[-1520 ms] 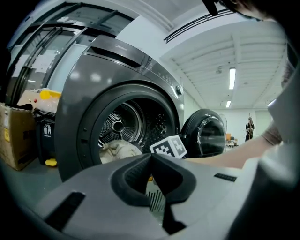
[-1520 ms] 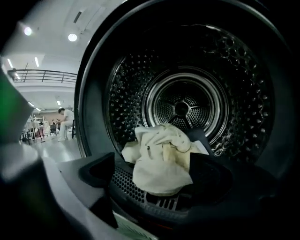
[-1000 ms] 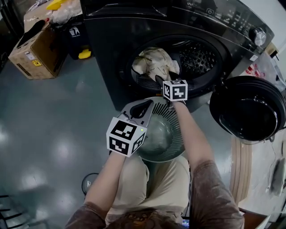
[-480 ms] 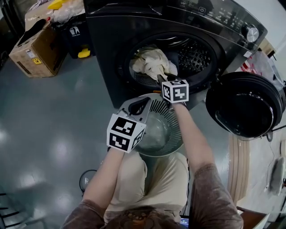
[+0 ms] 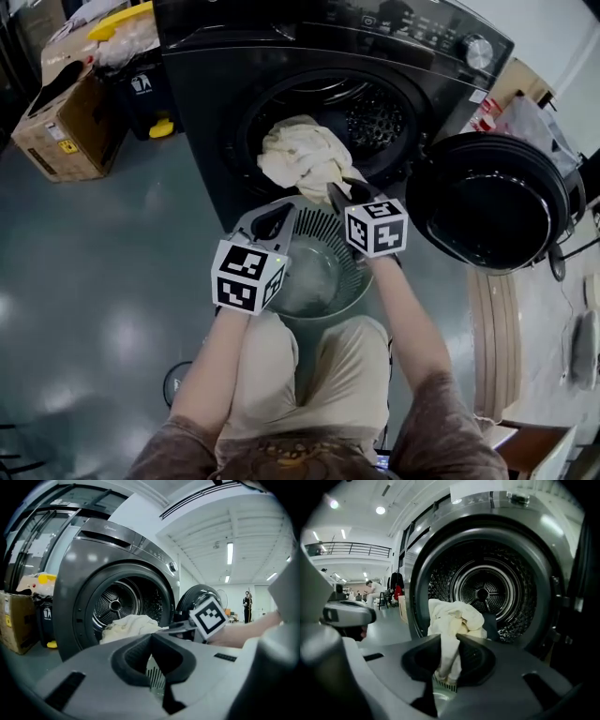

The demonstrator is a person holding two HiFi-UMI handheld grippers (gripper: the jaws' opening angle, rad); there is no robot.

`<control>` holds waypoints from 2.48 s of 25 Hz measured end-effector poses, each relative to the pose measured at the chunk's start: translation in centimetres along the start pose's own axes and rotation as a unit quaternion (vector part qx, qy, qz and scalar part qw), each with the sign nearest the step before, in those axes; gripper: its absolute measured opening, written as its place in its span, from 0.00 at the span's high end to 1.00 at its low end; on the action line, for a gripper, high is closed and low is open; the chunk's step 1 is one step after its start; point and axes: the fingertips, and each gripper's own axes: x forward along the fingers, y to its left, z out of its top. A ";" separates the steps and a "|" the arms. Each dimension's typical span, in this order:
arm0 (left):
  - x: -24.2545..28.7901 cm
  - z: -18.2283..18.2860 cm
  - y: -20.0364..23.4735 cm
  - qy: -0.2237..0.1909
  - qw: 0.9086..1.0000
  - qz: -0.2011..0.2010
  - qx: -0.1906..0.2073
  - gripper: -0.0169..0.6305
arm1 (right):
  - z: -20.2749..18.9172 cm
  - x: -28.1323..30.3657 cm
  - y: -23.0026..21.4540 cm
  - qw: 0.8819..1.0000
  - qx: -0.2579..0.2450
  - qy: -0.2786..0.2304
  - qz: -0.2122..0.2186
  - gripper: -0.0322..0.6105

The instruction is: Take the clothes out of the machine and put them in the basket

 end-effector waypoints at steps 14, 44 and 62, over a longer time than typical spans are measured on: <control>0.5 0.8 -1.3 -0.017 1.000 0.003 0.005 0.96 | -4.9 -9.5 3.5 1.000 0.021 -0.010 0.004 0.83; 0.6 0.8 -2.3 -0.019 1.000 -0.002 0.004 0.96 | -4.9 -11.2 4.6 0.999 0.028 -0.025 0.011 0.55; 1.0 0.2 -0.5 -0.019 1.000 -0.016 -0.012 0.96 | -1.9 0.9 -1.0 0.998 0.051 -0.019 0.007 0.27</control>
